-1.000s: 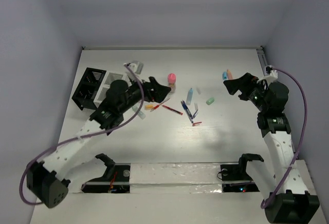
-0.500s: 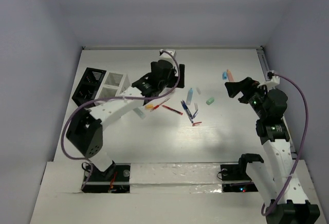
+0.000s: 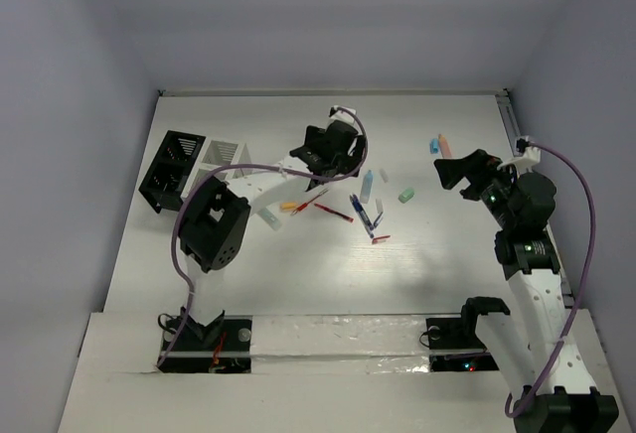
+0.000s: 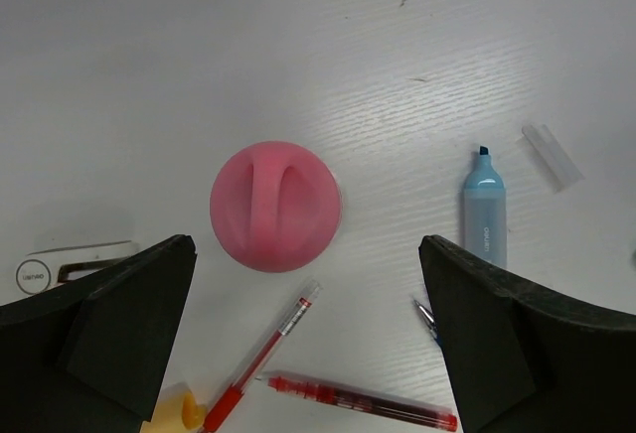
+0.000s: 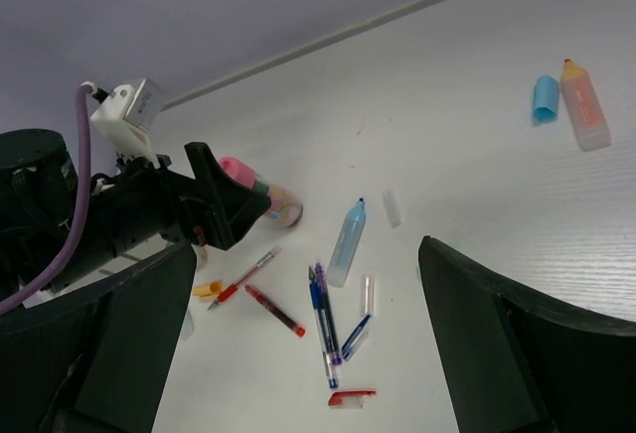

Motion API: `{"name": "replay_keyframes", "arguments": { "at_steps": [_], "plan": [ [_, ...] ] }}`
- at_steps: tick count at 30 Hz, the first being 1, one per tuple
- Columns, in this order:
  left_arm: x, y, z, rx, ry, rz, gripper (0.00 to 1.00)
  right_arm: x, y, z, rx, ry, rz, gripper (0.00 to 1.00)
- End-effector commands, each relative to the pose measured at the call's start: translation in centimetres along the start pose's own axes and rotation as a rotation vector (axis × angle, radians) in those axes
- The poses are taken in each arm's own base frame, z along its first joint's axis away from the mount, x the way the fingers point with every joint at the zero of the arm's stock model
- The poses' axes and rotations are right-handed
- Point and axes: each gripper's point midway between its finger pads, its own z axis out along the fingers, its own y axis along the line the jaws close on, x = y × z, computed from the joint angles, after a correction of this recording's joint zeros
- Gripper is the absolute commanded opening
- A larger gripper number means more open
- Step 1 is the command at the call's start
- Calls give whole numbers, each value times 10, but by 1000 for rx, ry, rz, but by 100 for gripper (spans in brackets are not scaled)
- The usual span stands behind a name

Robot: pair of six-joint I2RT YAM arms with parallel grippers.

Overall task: Sort the stationery into containers
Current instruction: Pick up the stationery from the center of the board.

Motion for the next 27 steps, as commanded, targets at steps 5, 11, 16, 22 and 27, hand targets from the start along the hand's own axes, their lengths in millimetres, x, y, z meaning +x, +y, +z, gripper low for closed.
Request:
{"name": "replay_keyframes", "arguments": {
  "at_steps": [5,11,16,22,27],
  "plan": [
    [-38,7,3,0,-103,-44,86,-4,14,3,-73,-1,-32,100],
    [-48,7,5,16,-138,-52,69,2,15,6,-91,31,-28,100],
    [-43,3,14,42,-121,-49,45,3,16,6,-99,36,-29,100],
    [-73,11,-6,56,-179,-98,1,3,17,5,-99,35,-31,100],
    [-151,44,-63,65,-309,-173,3,4,23,6,-138,48,-34,100]
  ]
}}
